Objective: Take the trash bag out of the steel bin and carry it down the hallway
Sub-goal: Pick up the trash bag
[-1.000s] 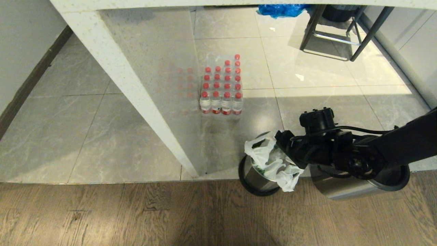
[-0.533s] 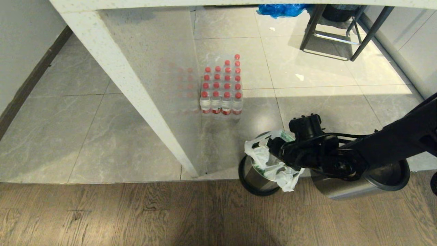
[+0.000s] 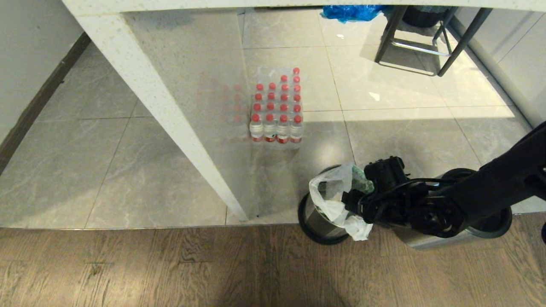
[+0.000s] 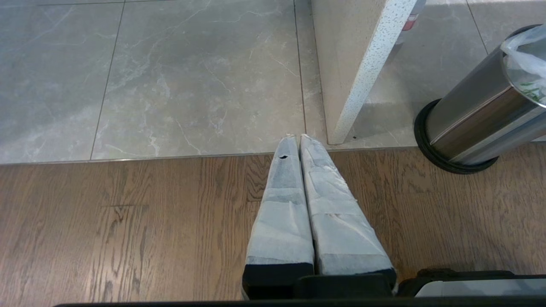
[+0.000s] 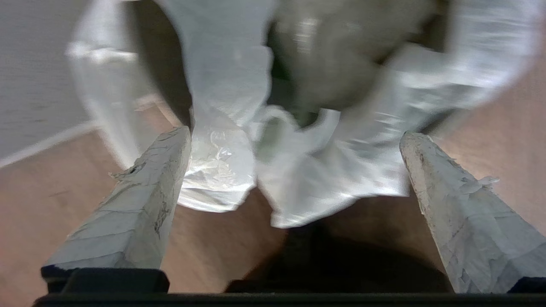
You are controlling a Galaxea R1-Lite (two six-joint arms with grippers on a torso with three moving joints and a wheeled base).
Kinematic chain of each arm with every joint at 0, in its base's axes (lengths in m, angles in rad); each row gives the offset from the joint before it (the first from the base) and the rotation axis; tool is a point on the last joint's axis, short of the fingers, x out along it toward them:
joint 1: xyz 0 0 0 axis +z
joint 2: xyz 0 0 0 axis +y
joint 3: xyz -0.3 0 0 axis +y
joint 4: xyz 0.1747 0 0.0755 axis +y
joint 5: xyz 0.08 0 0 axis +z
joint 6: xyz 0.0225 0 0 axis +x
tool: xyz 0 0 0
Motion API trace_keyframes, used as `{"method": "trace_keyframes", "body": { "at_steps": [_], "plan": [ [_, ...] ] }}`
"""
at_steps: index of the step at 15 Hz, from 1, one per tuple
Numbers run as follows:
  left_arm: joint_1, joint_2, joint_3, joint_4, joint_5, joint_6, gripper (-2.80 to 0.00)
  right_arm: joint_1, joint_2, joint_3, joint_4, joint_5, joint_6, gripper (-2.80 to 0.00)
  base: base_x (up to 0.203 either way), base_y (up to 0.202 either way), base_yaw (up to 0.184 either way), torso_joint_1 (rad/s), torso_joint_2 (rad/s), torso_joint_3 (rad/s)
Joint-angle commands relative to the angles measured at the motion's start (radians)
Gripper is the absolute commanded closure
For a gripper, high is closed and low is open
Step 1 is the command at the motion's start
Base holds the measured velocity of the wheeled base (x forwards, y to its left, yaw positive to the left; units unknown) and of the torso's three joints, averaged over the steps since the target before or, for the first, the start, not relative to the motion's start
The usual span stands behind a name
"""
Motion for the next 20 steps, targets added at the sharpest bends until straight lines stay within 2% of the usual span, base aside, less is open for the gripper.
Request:
{"method": "trace_keyframes", "body": {
  "at_steps": [1,6,13,20],
  "plan": [
    [0.0,0.0,0.0,0.0,0.0,-0.001,0.0,-0.007,-0.019,0.01,0.034,-0.001,0.002,-2.8,0.0,0.0,0.0,0.0,0.0,0.0],
    [0.0,0.0,0.0,0.0,0.0,-0.001,0.0,-0.022,-0.01,0.014,0.062,0.001,0.012,-2.8,0.0,0.0,0.0,0.0,0.0,0.0],
    [0.0,0.0,0.0,0.0,0.0,0.0,0.0,-0.02,0.059,-0.038,0.032,0.007,0.076,-2.8,0.0,0.0,0.0,0.0,0.0,0.0],
    [0.0,0.0,0.0,0.0,0.0,0.0,0.0,-0.02,0.086,-0.055,0.027,0.008,0.087,-2.8,0.0,0.0,0.0,0.0,0.0,0.0]
  ]
}}
